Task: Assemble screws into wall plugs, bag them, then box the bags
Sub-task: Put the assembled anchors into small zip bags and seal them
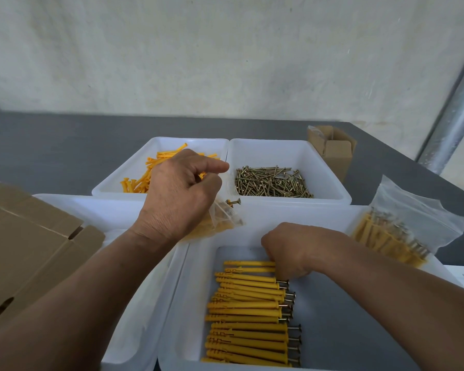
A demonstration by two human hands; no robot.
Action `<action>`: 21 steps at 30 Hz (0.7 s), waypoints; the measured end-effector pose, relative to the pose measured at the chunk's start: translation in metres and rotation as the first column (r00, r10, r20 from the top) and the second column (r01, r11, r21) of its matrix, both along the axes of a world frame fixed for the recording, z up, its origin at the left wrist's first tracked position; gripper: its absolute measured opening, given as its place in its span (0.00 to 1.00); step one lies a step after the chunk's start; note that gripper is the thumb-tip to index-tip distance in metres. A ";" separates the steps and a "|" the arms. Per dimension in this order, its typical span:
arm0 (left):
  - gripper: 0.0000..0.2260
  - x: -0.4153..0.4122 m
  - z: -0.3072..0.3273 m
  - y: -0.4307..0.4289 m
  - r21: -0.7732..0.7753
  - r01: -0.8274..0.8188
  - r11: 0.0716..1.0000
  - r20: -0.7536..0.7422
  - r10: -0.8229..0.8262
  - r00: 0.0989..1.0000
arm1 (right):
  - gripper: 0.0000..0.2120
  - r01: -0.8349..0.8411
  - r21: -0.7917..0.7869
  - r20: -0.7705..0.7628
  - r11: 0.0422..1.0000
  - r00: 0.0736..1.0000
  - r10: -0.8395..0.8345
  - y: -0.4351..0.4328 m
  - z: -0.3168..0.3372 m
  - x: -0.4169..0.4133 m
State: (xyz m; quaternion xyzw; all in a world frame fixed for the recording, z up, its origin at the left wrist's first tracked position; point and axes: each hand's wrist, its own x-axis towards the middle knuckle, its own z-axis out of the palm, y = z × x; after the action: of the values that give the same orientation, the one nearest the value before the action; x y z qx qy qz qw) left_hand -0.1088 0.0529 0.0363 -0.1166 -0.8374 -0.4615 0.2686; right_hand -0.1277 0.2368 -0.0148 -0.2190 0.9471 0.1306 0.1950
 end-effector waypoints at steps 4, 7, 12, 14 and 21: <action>0.13 -0.001 -0.001 -0.001 -0.007 -0.012 1.000 -0.003 0.012 1.000 | 0.09 -0.016 0.019 -0.023 1.000 1.000 0.017 -0.001 -0.003 -0.002; 0.13 -0.001 -0.001 -0.001 -0.014 -0.015 1.000 -0.007 0.014 1.000 | 0.14 -0.012 0.014 -0.034 1.000 0.999 0.012 -0.001 -0.003 -0.001; 0.12 0.000 0.000 -0.001 -0.005 -0.003 1.000 -0.011 0.003 1.000 | 0.09 0.017 -0.012 -0.020 1.000 1.000 -0.017 0.000 0.003 0.000; 0.13 0.000 0.000 -0.001 0.001 -0.002 1.000 -0.004 0.002 1.000 | 0.04 0.032 -0.029 -0.014 0.999 0.999 -0.032 0.001 0.010 0.001; 0.16 0.000 0.002 0.000 0.012 -0.009 1.000 0.015 0.009 1.000 | 0.12 0.108 -0.262 0.080 0.959 0.993 -0.090 0.006 0.025 0.002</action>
State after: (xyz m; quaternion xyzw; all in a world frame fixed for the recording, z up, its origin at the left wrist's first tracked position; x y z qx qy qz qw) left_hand -0.1084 0.0525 0.0382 -0.1077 -0.8372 -0.4660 0.2653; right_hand -0.1256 0.2429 0.0102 -0.2000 0.9587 -0.0151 0.2018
